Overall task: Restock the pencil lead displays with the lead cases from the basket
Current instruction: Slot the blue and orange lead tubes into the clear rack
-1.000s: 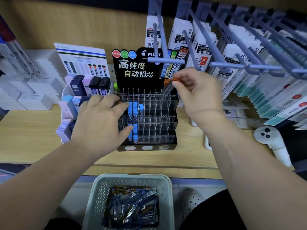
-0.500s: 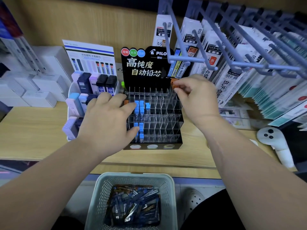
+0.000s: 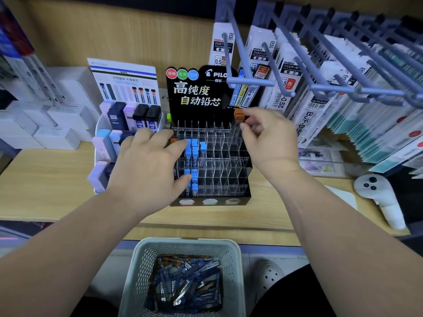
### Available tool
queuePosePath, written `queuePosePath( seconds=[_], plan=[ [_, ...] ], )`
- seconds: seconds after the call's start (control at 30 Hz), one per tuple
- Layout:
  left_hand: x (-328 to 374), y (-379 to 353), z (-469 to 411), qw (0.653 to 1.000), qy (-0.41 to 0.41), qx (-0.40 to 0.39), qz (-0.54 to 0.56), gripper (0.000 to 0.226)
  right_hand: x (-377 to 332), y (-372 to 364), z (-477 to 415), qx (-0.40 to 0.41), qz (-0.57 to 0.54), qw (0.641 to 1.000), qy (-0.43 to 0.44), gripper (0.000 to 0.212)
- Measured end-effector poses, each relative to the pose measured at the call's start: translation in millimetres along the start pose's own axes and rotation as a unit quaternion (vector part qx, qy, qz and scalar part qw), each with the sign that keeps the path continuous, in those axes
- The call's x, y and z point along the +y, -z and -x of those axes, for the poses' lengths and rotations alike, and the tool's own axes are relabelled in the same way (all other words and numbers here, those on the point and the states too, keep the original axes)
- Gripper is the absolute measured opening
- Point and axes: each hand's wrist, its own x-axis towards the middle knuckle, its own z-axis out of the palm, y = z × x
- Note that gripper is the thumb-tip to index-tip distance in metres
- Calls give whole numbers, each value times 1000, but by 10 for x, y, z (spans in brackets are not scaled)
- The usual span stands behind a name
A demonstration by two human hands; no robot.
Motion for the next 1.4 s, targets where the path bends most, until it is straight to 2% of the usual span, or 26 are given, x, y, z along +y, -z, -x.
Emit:
queuePosePath(
  seconds=[0.07,0.17,0.3,0.4,0.47,0.53,0.63,0.7,0.77,0.83,0.93,1.0,1.13,1.3,1.4],
  plan=[
    [-6,23,9,1000,-1,12,13,64,-12,70,73,-6,4,1000,18,29],
    [-74,81,150,998,-13,33,49,60,-43,189,337,-18,14,995,97,28],
    [-277,98,683,993,-31,55,95,51,-36,232,908,-147,-20,979,142,27],
    [-396,1,1241,991,-28,46,122,42,-15,112,1392,-259,-38,951,163,25],
    [-453,-185,1627,990,-8,-23,142,43,5,-21,1694,-345,-47,930,113,26],
    [-492,-434,1958,979,30,-145,143,52,47,-207,1942,-445,-46,894,28,26],
    [-479,-747,2228,925,139,-321,145,64,122,-541,2174,-604,-18,793,-83,44],
    [-445,-955,2285,885,209,-379,170,68,161,-758,2284,-659,-2,742,-125,59],
    [-397,-1178,2300,840,284,-409,215,70,213,-972,2404,-673,6,723,-159,66],
    [-346,-1371,2341,801,341,-413,268,60,269,-1181,2530,-686,18,702,-188,70],
    [-244,-1555,2500,783,370,-395,307,37,348,-1456,2683,-712,53,673,-193,74],
    [-232,-1593,2599,777,385,-378,324,30,379,-1603,2758,-719,81,665,-189,74],
    [-298,-1636,2752,732,419,-366,393,17,449,-1830,2929,-722,138,663,-142,65],
    [-261,-1660,2753,728,430,-338,413,15,572,-1904,3126,-687,156,695,-146,73],
    [-121,-1684,2740,716,449,-314,433,20,616,-1926,3191,-683,171,699,-126,77]
  ],
)
